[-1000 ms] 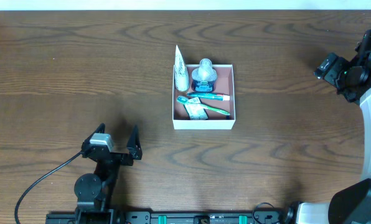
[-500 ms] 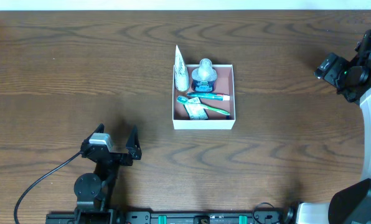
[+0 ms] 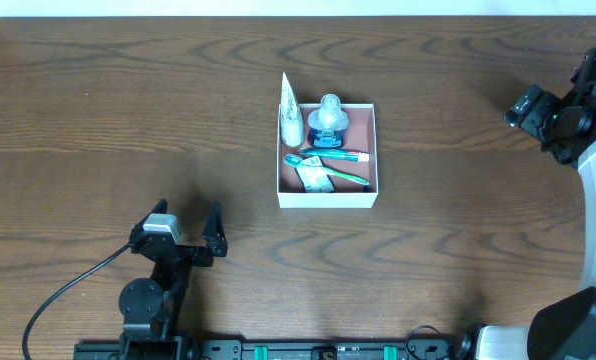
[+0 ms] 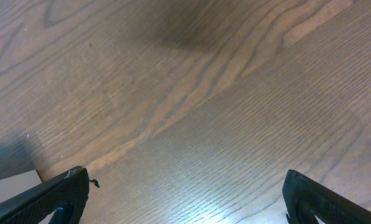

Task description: Pack container

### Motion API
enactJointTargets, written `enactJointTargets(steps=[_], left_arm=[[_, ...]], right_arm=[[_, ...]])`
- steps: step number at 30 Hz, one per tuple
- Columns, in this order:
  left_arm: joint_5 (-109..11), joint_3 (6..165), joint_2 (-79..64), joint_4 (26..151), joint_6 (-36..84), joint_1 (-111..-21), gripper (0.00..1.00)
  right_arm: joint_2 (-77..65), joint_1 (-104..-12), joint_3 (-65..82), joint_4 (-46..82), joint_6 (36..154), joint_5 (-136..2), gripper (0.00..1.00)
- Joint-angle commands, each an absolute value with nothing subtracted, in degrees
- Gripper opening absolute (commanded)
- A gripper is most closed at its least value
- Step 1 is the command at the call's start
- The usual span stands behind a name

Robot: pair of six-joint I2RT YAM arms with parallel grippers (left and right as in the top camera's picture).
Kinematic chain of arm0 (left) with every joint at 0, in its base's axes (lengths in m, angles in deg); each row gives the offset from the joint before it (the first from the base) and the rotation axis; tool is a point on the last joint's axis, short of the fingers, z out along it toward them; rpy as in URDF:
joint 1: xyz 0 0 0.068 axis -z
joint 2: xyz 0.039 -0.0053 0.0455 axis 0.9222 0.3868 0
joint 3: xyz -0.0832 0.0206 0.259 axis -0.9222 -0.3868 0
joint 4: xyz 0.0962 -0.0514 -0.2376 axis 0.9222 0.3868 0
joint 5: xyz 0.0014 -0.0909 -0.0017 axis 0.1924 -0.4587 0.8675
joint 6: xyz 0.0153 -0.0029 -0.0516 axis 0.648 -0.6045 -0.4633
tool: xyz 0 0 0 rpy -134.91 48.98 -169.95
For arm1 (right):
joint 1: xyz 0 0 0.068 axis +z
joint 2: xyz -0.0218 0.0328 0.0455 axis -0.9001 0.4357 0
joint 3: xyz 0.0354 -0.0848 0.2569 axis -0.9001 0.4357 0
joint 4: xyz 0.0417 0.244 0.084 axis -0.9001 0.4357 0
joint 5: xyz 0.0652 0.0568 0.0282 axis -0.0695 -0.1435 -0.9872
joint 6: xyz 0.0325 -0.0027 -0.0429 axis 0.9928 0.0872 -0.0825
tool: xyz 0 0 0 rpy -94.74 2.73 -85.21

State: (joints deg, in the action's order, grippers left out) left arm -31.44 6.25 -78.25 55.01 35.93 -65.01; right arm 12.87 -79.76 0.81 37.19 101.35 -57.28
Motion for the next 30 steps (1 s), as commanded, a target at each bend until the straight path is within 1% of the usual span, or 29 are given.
enactJointTargets(steps=[1, 8, 13, 17, 20, 23, 27, 30], left_arm=[[-32.1, 5.6, -78.6, 57.5, 36.0, -65.3, 0.98], [-32.1, 5.6, -78.6, 57.5, 36.0, -65.3, 0.98], [-32.1, 5.6, -78.6, 57.5, 36.0, -65.3, 0.98], [-32.1, 5.6, -78.6, 57.5, 36.0, -65.3, 0.98], [-32.1, 5.6, -78.6, 57.5, 36.0, -65.3, 0.98], [-32.1, 5.6, -78.6, 57.5, 36.0, -65.3, 0.98], [-32.1, 5.6, -78.6, 57.5, 36.0, -65.3, 0.98], [-32.1, 5.6, -78.6, 57.5, 36.0, -65.3, 0.98]], right_arm=[[13.2, -79.9, 0.7, 37.3, 101.7, -56.7, 0.99], [13.2, -79.7, 0.7, 37.3, 101.7, -56.7, 0.99], [10.7, -77.1, 0.7, 37.3, 101.7, -56.7, 0.99], [5.3, -71.9, 0.7, 37.3, 101.7, -56.7, 0.99], [-0.9, -65.9, 0.9, 37.3, 101.7, -56.7, 0.99], [-6.5, -61.9, 1.8, 36.3, 101.6, -56.0, 0.99], [-14.0, -61.1, 4.5, 37.6, 101.7, -56.1, 0.99], [-19.2, -62.1, 8.6, 35.1, 101.6, -55.6, 0.99]])
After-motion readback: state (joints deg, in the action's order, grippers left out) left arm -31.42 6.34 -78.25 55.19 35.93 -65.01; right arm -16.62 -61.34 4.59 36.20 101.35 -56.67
